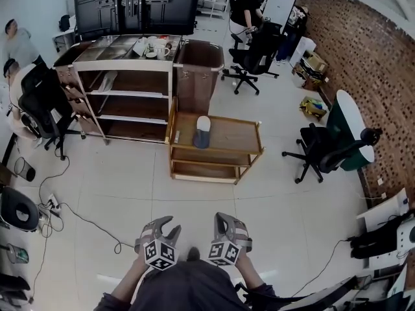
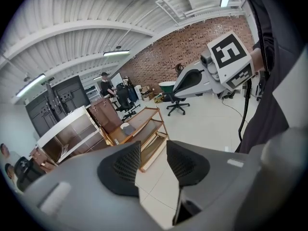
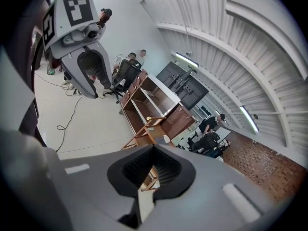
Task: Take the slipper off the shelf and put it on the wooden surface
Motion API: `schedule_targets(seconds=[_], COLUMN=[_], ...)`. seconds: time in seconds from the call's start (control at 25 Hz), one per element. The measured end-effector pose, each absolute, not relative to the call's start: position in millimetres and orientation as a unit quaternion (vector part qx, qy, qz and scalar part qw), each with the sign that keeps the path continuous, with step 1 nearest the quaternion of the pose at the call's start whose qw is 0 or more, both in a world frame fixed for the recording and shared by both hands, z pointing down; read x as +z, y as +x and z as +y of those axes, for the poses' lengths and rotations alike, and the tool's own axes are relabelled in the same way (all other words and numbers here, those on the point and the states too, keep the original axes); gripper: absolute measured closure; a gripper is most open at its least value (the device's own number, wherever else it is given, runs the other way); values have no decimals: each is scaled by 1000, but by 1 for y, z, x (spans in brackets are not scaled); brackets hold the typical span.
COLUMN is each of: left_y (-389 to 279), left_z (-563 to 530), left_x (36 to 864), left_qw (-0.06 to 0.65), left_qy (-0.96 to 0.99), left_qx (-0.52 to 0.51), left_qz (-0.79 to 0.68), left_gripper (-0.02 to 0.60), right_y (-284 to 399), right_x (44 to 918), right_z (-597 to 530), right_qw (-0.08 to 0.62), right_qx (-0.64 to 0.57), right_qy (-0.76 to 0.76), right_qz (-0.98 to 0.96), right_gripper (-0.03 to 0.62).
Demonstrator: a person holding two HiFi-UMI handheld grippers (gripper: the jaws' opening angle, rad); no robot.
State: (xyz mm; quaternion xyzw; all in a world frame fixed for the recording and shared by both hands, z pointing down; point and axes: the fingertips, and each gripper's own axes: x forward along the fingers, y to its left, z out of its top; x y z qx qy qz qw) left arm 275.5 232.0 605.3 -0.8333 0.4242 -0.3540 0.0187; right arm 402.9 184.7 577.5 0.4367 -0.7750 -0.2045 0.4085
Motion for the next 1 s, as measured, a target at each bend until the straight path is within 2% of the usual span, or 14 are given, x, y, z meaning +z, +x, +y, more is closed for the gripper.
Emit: schedule_targets(seconds=[1.0], left_y=[266], left_z=[233], left_x=[603], left_qw=[15], left_qy=[-824], left_qx=[-348], left_qz=[446], left_gripper=[394], right_y=[376], right_x=[563], right_z=[179], right_qw=[396], right_qx=[-231], right_qy=[409], right_qz=[-789], right_gripper=[592])
